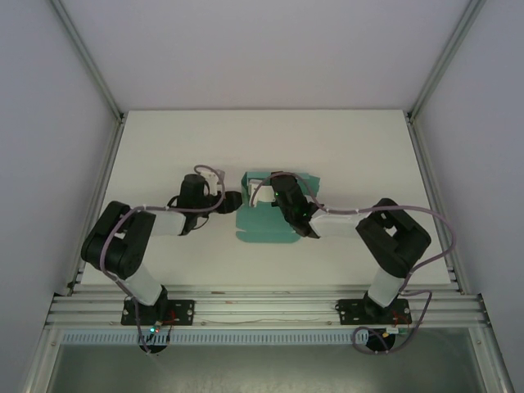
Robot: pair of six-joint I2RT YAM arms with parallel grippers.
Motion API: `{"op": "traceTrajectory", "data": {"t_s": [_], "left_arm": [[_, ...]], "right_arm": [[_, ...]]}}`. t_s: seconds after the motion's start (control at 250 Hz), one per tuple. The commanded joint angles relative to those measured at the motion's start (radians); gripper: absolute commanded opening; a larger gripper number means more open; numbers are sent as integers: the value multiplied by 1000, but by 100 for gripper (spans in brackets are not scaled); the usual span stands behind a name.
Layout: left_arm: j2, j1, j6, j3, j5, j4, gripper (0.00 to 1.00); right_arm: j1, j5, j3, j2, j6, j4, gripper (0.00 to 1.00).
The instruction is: Assemble paper box
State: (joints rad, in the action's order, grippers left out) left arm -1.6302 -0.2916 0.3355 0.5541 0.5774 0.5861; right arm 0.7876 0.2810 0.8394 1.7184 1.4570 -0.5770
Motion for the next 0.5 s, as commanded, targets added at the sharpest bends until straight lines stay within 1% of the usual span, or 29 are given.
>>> {"op": "traceTrajectory", "data": {"t_s": [0.0,0.124,0.2,0.38,0.496], "left_arm": [[22,-43,-83,-18,-80,180,65],[-12,-53,-117,35,-99,145,62],[-32,-62,-133,55,-104,142,62],[-72,-88,-156,93,-155,128,62],[-88,-111,-170,109,-189,127,62]], "right_arm": [[6,3,-10,-34,-35,18,0],[9,3,-7,-34,-37,24,0],[10,-1,-5,-39,-42,46,0],[14,-27,-2,-51,-75,115,0],[15,-32,-7,-47,-76,124,0]]}}
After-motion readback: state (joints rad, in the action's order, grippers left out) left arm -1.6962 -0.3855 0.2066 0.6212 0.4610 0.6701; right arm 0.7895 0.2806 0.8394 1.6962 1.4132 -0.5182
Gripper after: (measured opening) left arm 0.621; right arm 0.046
